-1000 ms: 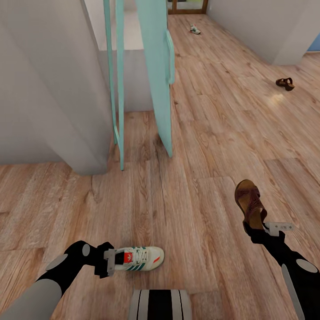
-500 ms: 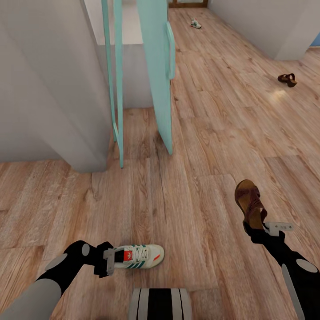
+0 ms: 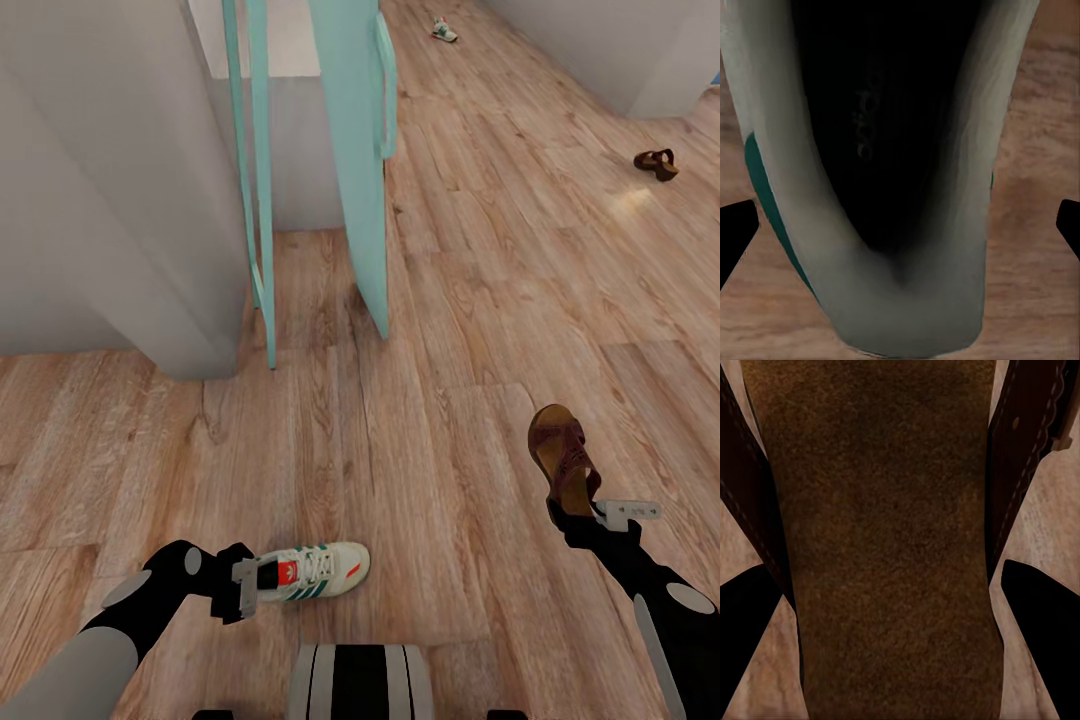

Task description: Pick up the two gym shoes and the two sandals from the corridor floor and place them onto the hallstand (shoe rack) in the corridor, making sure they are on the rack and not on the floor. Arrange them so the two gym shoes are next to each other and the two sandals are next to each other.

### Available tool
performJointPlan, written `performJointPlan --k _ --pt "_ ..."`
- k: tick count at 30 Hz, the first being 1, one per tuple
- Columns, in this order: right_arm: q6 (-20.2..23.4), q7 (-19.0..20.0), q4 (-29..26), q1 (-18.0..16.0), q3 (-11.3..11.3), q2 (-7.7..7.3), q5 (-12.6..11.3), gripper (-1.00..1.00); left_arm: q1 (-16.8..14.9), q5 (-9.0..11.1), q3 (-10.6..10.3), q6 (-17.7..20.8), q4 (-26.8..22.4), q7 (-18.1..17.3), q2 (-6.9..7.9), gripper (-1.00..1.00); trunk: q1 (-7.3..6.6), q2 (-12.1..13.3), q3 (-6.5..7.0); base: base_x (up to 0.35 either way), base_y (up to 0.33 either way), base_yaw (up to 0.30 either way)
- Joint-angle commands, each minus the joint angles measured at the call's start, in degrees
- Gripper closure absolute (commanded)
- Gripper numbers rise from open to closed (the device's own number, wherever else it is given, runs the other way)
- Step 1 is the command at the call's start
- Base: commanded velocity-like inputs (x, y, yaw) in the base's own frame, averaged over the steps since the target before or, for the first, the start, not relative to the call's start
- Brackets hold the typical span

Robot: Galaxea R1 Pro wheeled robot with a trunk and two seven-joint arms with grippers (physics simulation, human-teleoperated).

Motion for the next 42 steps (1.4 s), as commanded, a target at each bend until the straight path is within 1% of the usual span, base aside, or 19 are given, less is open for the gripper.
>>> performJointPlan --k 1,8,14,25,29,33,37,42 --pt "0.3 0.4 -0.1 0.0 -0.1 0.02 0.0 1.00 0.0 -0.5 -0.1 -0.5 -0.6 0.0 0.03 -1.00 -0.01 0.0 -0.03 0.000 0.000 0.000" --pt "0.3 0.4 -0.1 0.0 -0.2 -0.01 0.0 1.00 0.4 -0.5 -0.1 -0.3 -3.3 -0.1 0.03 -1.00 -0.01 0.0 -0.03 0.000 0.000 0.000" --pt "0.3 0.4 -0.1 0.0 -0.2 0.00 0.0 1.00 0.6 -0.6 -0.1 0.2 -3.8 -0.2 0.03 -1.00 -0.01 0.0 -0.03 0.000 0.000 0.000" --pt "0.3 0.4 -0.1 0.0 -0.2 -0.05 0.0 1.00 0.6 -0.7 -0.3 3.4 -3.9 -0.1 -0.06 -1.00 -0.01 0.0 -0.03 0.000 0.000 0.000" --pt "0.3 0.4 -0.1 0.0 -0.2 -0.06 0.0 1.00 0.7 -1.6 -0.3 3.7 -3.9 -0.1 -0.20 -1.00 -0.01 0.0 -0.03 0.000 0.000 0.000" --pt "0.3 0.4 -0.1 0.0 -0.2 -0.04 0.0 1.00 0.7 -3.4 -0.2 3.9 -3.9 0.0 -0.40 -1.00 -0.01 0.0 -0.03 0.000 0.000 0.000" --pt "0.3 0.4 -0.1 0.0 -0.2 -0.03 0.0 1.00 0.5 -4.2 -0.1 4.2 -3.9 0.1 -0.63 -1.00 -0.01 0.0 -0.03 0.000 0.000 0.000" --pt "0.3 0.4 -0.3 0.0 -0.2 -0.04 0.0 1.00 0.2 -4.5 0.0 5.1 -3.9 0.2 -0.84 -1.00 -0.01 0.0 -0.03 0.000 0.000 0.000"
